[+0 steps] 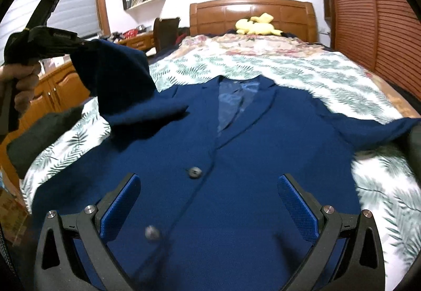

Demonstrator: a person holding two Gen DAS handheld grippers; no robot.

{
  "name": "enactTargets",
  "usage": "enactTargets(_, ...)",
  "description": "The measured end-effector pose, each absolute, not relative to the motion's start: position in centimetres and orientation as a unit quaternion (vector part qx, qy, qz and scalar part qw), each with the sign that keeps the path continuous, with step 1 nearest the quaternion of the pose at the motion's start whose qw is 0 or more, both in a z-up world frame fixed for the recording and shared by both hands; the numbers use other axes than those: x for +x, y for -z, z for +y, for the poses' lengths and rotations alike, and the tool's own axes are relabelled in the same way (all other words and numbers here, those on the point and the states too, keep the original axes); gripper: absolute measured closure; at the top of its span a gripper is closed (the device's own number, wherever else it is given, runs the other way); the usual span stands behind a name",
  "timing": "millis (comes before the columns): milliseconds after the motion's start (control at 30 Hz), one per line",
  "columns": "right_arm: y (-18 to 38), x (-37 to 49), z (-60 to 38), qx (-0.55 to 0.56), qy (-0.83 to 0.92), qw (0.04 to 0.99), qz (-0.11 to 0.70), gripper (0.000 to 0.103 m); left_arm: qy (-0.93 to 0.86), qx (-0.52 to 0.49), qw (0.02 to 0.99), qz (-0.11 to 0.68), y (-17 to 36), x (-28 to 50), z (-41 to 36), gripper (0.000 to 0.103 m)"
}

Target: Fold large clothes

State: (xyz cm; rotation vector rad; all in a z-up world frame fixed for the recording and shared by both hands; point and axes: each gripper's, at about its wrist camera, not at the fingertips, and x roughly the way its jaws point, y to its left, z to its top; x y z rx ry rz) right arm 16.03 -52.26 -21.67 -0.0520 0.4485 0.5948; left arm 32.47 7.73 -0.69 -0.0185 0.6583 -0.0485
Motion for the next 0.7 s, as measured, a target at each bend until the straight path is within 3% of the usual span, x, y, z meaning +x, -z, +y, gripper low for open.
enactTargets(533, 21.1, 8.5, -60.8, -0.001, -0.247, 0.950, 0.193, 0.000, 0.081, 0.038, 0.943, 0.321, 2.1, 26.6, -2.9, 0.098)
enactTargets(667, 20.8, 7.6, -60.8, -0.001, -0.248, 0.950, 0.193, 0.000, 0.080, 0.039, 0.939, 0.333, 2.9, 24.9, -3.3, 0.093)
enactTargets(700, 20.6, 7.4, -60.9, -0.002, -0.249, 0.949, 0.192, 0.000, 0.080, 0.038, 0.940, 0.330, 2.9, 24.4, -3.3, 0.086)
